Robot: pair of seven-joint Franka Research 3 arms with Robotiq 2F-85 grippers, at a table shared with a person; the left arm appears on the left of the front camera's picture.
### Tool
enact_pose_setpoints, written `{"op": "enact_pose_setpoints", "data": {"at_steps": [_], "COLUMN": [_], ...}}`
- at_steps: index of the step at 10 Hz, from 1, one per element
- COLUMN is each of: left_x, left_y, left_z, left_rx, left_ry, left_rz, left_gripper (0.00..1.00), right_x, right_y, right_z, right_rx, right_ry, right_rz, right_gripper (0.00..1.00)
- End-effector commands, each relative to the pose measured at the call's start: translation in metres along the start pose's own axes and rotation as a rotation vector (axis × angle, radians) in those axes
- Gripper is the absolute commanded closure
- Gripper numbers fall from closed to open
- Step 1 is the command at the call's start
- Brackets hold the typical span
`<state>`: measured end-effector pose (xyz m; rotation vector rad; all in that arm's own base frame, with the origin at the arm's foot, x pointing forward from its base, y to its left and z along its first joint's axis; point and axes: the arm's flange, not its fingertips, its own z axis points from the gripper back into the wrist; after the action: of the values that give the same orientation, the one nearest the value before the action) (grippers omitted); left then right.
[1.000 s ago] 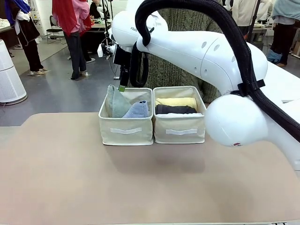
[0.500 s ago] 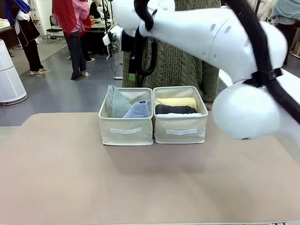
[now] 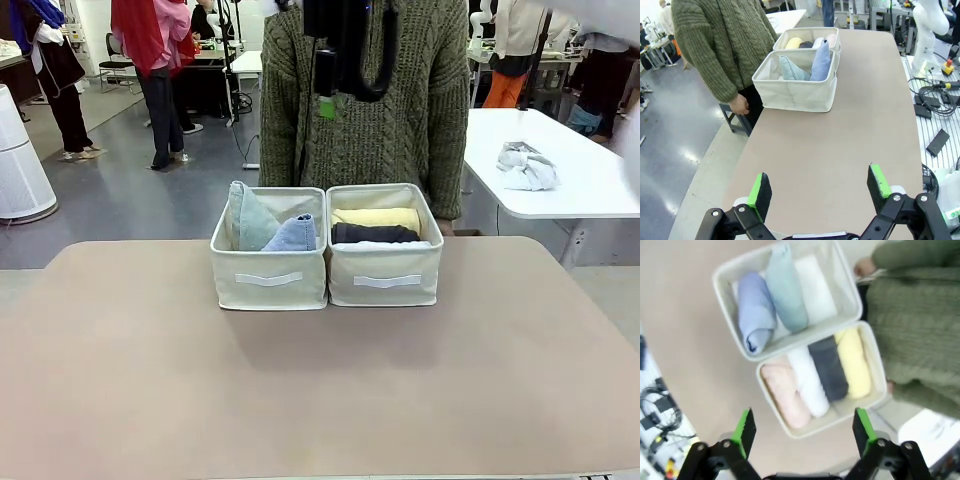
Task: Sort the towels based on their folding style.
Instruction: Pick up another triangle-folded towel from the table and place it in the left Fabric basket.
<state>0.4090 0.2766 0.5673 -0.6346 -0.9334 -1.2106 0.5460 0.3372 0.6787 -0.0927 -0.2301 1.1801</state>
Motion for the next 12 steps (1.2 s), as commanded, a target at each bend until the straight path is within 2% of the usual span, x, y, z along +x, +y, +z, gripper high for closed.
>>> {"op": "enact_pose_setpoints", "data": {"at_steps": [1, 3, 6, 7, 9, 10, 12], "left_x": [0.001, 0.001, 0.001, 0.001, 0.001, 0.001, 0.001], "left_y": [-0.003, -0.003, -0.003, -0.003, -0.003, -0.003, -0.003], "left_z": [0.0, 0.0, 0.0, 0.0, 0.0, 0.0, 0.0], "left_rx": [-0.001, -0.001, -0.001, -0.001, -0.001, -0.001, -0.001], "left_ry": [0.009, 0.009, 0.009, 0.009, 0.009, 0.009, 0.009], "left_rz": [-0.005, -0.005, -0.005, -0.005, -0.005, -0.005, -0.005], "left_gripper": [0.0, 0.0, 0.0, 0.0, 0.0, 0.0, 0.0], "right_x": [-0.141, -0.18, -0.234, -0.237, -0.225, -0.244, -0.244], "right_y": [0.094, 0.103, 0.086, 0.076, 0.063, 0.076, 0.076], "right_z": [-0.07, -0.067, -0.064, -0.066, -0.063, -0.063, -0.063], "right_rx": [-0.005, -0.007, -0.023, -0.031, -0.03, -0.035, -0.035], "right_ry": [-0.029, -0.025, -0.112, -0.136, -0.07, -0.086, -0.086], "right_rz": [-0.095, -0.171, -0.252, -0.252, -0.211, -0.271, -0.271], "right_gripper": [0.0, 0.0, 0.0, 0.0, 0.0, 0.0, 0.0]}}
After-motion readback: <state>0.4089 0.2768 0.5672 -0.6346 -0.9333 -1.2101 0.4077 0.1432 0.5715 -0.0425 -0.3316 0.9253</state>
